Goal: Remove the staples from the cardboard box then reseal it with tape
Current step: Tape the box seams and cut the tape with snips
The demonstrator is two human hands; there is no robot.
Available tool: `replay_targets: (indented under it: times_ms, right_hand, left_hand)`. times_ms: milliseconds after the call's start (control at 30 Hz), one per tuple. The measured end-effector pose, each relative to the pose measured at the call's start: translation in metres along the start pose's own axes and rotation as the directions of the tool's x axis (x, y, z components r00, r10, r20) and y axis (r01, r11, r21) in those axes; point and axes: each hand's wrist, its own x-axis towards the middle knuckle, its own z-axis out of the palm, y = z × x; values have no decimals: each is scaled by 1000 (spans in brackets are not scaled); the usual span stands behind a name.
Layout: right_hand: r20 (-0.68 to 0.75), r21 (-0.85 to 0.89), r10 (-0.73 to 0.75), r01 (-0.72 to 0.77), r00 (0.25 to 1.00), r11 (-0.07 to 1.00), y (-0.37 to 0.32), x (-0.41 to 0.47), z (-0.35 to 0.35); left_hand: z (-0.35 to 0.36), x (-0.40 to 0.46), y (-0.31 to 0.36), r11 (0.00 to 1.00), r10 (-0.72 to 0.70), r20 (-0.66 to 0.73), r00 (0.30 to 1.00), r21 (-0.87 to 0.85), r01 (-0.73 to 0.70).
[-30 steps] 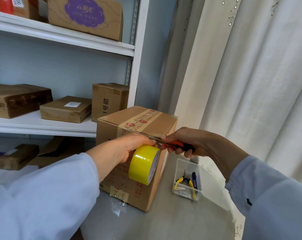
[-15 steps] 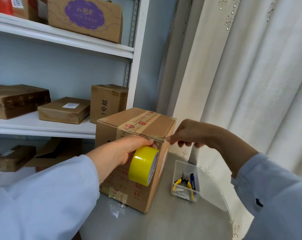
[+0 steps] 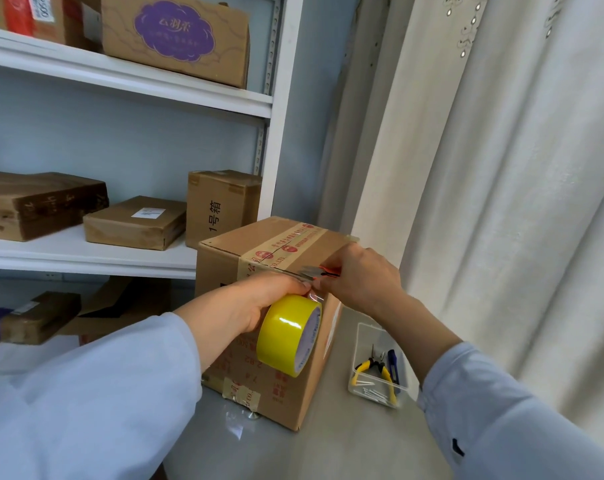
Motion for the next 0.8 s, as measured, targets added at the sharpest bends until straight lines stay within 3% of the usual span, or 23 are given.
replay_targets:
  times_ms: [233,367,433,500,567,667,800]
  right_hand:
    - [-11,-17,6,-6,1000,1000,-3,-2,-4]
    - [3,-24,3,-3,1000,1000,-1,-3,-7]
    - [0,-20,-4,4,1000,1000,-1,-2,-7]
    - [-6,-17,-16,16,1000,1000,1,-3,-5]
    - [-10,-7,-42,42,999,999,4,-3,-3]
    - [10,24,-58,58,998,998,12,-2,-2]
    - [-49,33,-57,59,997,998,12,-5,-4]
  left_hand:
    - [3,-9,3,999,22,-11,1000,38,-22]
    - [-3,-14,-8,916,53,21,998,396,-57]
    - [-7,-21,-13,885,96,31,995,455,-100]
    - [-13,-27,-12,858,225,21,974,470,-208]
    - [-23,-26,-7,735,420,-26,907,596,-323]
    - [-42,-26,6,493,580,-95,809,832,-255]
    - [-62,-18,5,357,489,-36,872,920,-162]
